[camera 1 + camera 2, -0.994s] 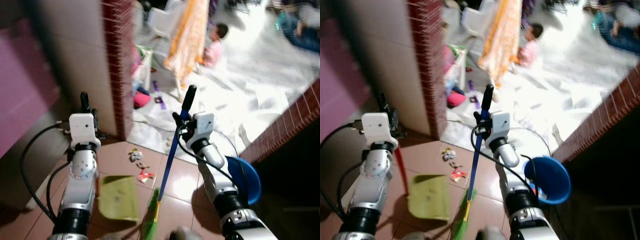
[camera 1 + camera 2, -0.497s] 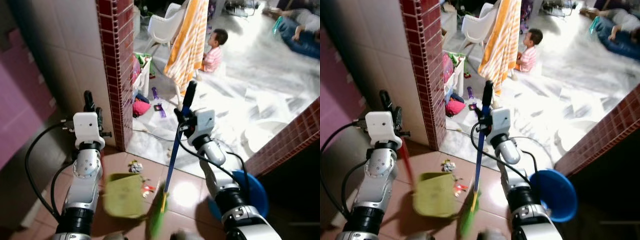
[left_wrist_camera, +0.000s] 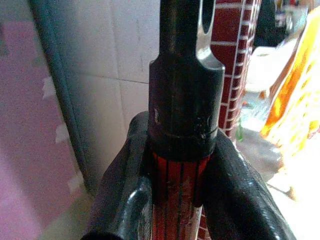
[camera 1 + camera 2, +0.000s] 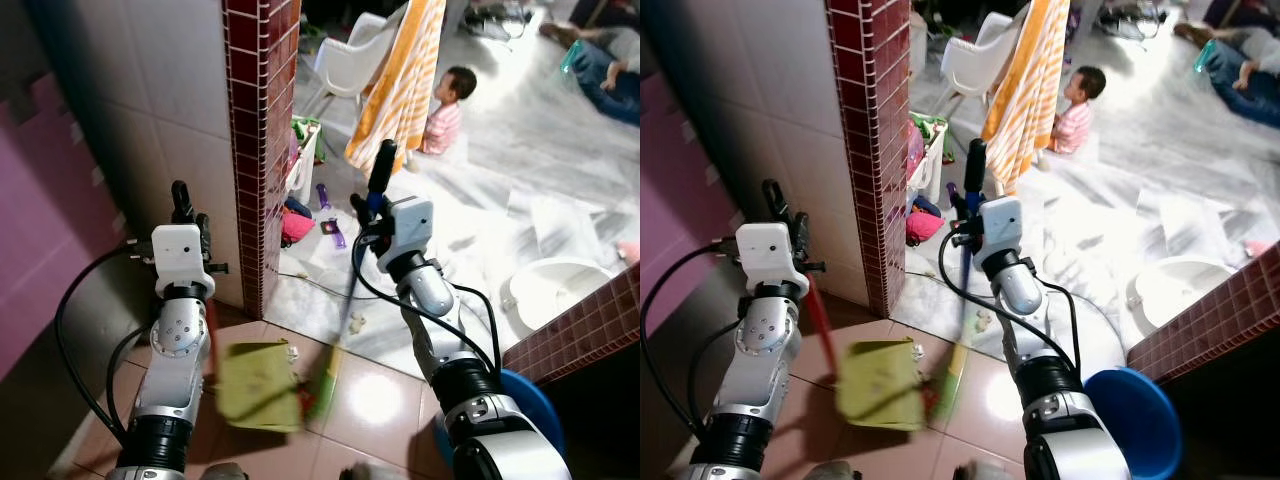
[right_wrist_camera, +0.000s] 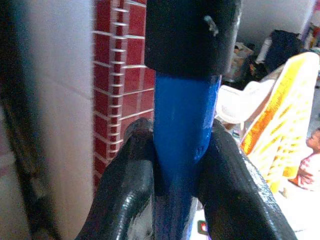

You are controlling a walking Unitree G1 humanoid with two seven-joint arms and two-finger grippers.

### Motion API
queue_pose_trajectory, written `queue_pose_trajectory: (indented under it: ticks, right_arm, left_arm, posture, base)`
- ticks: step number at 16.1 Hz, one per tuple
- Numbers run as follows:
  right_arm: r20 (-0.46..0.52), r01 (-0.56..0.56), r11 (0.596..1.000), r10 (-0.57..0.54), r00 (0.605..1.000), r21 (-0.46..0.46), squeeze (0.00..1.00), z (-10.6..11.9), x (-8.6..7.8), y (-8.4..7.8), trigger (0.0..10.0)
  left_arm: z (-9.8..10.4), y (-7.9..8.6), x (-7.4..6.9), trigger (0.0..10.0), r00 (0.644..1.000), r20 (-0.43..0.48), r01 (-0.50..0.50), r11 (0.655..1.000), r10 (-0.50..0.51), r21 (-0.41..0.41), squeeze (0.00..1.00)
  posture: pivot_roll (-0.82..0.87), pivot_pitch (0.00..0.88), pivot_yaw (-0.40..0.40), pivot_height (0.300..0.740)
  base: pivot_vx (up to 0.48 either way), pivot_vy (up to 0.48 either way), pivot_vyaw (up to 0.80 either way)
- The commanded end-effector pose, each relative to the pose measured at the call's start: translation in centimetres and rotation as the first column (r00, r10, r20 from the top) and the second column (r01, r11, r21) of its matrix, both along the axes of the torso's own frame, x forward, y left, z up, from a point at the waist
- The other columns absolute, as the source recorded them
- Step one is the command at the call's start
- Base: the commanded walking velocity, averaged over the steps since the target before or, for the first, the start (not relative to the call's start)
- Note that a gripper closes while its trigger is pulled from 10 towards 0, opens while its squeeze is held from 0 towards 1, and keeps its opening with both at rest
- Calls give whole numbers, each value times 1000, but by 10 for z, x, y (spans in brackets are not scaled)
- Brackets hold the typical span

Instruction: Sweep floor

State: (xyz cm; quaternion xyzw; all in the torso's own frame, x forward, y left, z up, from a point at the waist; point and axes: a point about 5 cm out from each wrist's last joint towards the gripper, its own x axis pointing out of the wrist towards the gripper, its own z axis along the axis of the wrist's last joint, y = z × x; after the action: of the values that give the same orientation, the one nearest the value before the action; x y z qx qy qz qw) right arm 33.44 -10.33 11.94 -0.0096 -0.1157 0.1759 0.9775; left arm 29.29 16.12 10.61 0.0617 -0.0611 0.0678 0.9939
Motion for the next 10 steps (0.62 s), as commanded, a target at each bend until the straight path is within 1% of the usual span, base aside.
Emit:
queue_pose_trajectory:
  ticks: [1, 4, 5, 6, 7, 9, 10]
  right_arm:
    - [74, 47, 998, -45, 996, -28, 0, 12, 3, -15, 10000]
    - [91, 40, 998, -36, 995, -42, 0, 13, 3, -16, 10000]
    - [95, 36, 998, -31, 995, -46, 0, 14, 3, -15, 10000]
    - [98, 32, 998, -28, 995, -48, 0, 14, 3, -15, 10000]
    - [105, 24, 998, -18, 994, -55, 0, 14, 3, -13, 10000]
    - [111, 14, 998, -7, 994, -55, 0, 15, 2, -12, 10000]
    - [122, -14, 999, 21, 992, -51, 0, 16, 1, -9, 10000]
  left_arm:
    - [13, -10, 3, 10000, 998, 56, 29, 1000, -29, 4, 0]
    - [11, -11, 4, 10000, 999, 43, 25, 1000, -25, 3, 0]
    - [11, -11, 4, 10000, 999, 42, 21, 1000, -20, -7, 0]
    - [12, -12, 3, 10000, 999, 45, 22, 1000, -21, -15, 0]
    - [14, -12, 1, 10000, 997, 72, 28, 999, -26, -29, 0]
    - [13, -12, 1, 10000, 998, 59, 24, 999, -22, -26, 0]
    - [10, -12, -1, 10000, 998, 52, 23, 1000, -22, -18, 0]
  posture:
    - [-3, 0, -61, 740]
    - [-3, 0, -61, 740]
    - [-4, 0, -61, 740]
    - [-4, 0, -61, 740]
    - [-4, 0, -61, 740]
    - [-1, 0, -63, 740]
    - [0, 0, -64, 740]
  base:
    - [465, 0, 0]
    - [448, 0, 0]
    - [390, -274, 0]
    - [416, 0, 0]
    - [0, 0, 0]
    - [0, 0, 0]
    - [0, 0, 0]
